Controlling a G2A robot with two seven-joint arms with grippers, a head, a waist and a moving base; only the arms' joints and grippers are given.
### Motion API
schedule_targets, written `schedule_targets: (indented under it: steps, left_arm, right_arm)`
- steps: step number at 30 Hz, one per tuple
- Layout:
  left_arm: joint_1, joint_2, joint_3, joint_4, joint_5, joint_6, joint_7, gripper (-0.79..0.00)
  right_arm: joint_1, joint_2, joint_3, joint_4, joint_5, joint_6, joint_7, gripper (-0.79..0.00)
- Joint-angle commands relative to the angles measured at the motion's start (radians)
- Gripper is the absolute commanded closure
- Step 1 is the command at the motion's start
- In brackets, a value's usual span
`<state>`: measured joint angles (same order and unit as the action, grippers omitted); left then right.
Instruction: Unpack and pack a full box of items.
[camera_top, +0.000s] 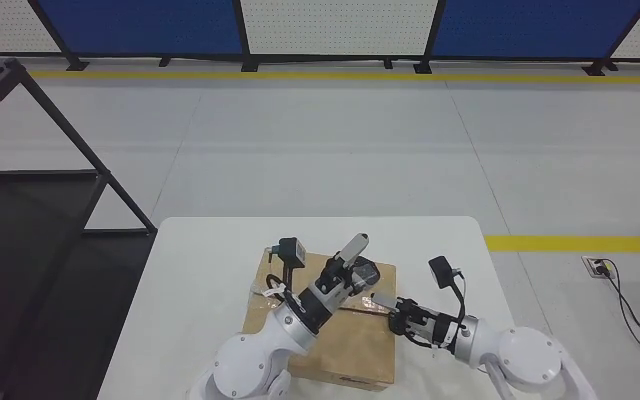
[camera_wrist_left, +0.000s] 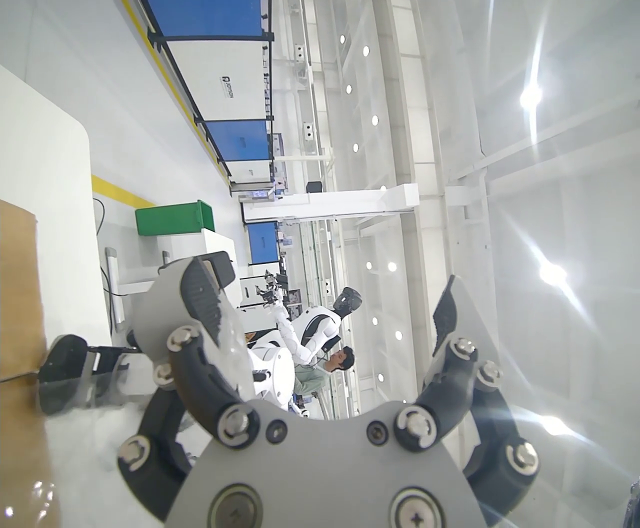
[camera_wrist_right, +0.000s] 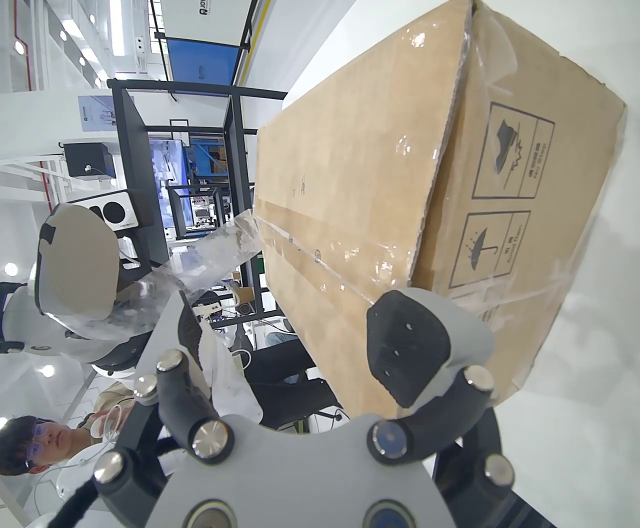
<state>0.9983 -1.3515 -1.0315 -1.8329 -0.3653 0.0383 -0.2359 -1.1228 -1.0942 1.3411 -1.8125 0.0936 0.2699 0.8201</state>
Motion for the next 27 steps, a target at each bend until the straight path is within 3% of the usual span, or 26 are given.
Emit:
schedule_targets:
  steps: [1, 27]
  left_arm:
    - [0.000, -0.001, -0.002, -0.001, 0.001, 0.000, 0.001, -0.785]
    - [-0.042, -0.027, 0.015, -0.011, 0.018, 0.010, -0.005, -0.785]
  right_arm:
    - [-0.001, 0.001, 0.000, -0.003, 0.002, 0.001, -0.001, -0.785]
    - [-0.022, 0.013, 0.021, -0.025, 0.012, 0.012, -0.012, -0.785]
